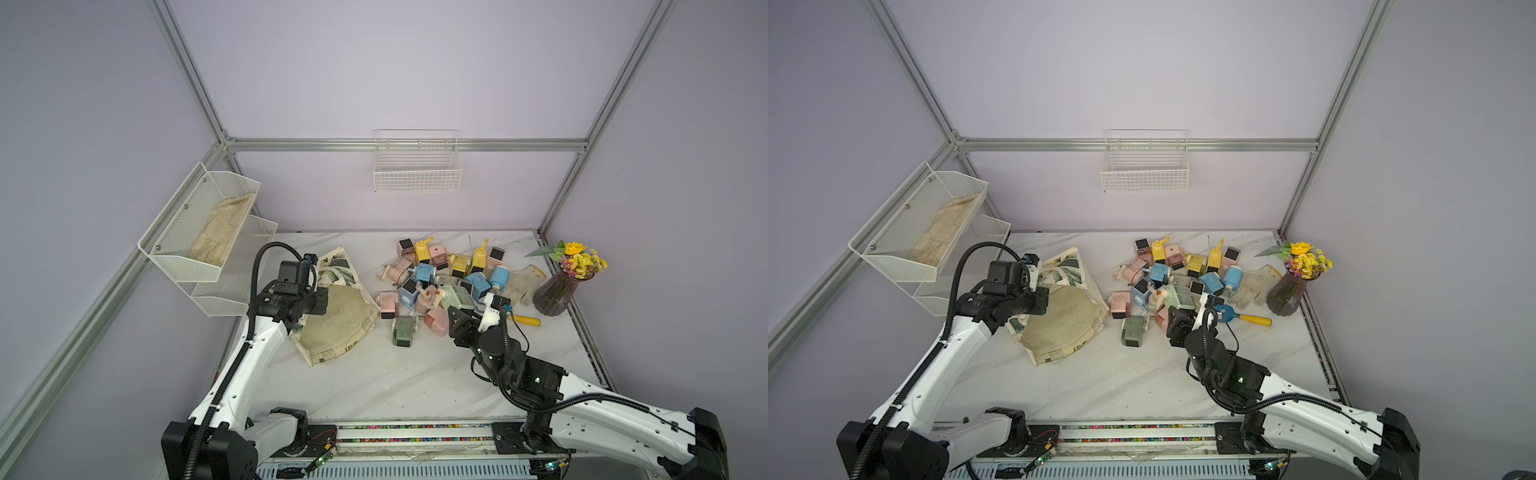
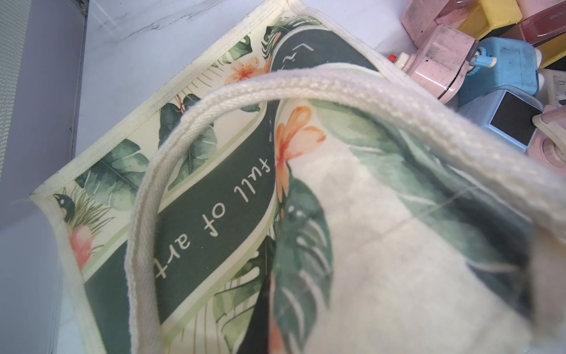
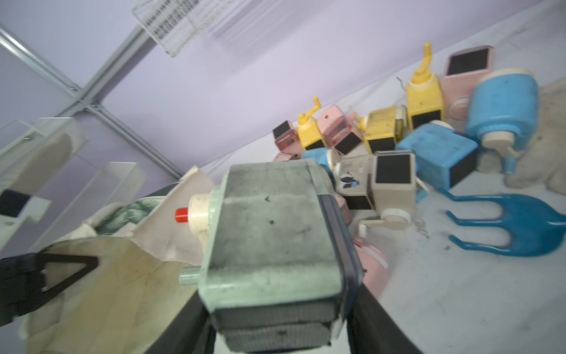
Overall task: Take out the pencil sharpeners from the tote bags
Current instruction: Place the pencil sharpener at the center of the board.
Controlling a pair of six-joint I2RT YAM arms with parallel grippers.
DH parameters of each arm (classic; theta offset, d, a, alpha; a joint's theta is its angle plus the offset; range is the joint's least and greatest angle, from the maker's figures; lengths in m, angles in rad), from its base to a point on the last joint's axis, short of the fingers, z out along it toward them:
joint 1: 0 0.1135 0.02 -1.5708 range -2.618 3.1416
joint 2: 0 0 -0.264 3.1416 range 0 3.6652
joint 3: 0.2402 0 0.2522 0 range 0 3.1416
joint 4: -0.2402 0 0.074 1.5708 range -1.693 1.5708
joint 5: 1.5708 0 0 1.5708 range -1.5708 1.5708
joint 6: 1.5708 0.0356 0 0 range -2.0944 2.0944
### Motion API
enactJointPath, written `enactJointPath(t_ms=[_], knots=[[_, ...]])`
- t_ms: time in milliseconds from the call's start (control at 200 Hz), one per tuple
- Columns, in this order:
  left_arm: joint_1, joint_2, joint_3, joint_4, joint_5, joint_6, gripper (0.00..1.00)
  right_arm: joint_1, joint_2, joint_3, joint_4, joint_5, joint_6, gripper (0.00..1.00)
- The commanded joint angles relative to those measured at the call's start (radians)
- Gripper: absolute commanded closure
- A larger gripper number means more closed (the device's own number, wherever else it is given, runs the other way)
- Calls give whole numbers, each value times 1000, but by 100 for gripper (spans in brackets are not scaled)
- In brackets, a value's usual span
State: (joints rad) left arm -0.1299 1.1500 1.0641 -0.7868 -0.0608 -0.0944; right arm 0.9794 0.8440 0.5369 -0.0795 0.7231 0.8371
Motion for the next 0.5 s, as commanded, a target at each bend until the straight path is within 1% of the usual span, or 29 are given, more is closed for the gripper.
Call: enactJointPath(t_ms=[0,130,210,295,380,495], knots=[[11,-4,37,10,-7,-27,100,-22,41,-37,-71,101,223,81],[10,-4,33,11,-2,-27,100,-41,152,-40,-89,106,319,79],[9,-3,35,9,-1,-28,100,-50,157,-38,-87,123,331,77],[10,-3,35,9,1,-27,100,-89,175,-41,-89,100,360,75],[10,-3,32,10,1,-28,100,-104,181,-60,-94,83,433,68],[10,0,33,9,6,-28,100,-119,219,-97,-77,50,539,67]])
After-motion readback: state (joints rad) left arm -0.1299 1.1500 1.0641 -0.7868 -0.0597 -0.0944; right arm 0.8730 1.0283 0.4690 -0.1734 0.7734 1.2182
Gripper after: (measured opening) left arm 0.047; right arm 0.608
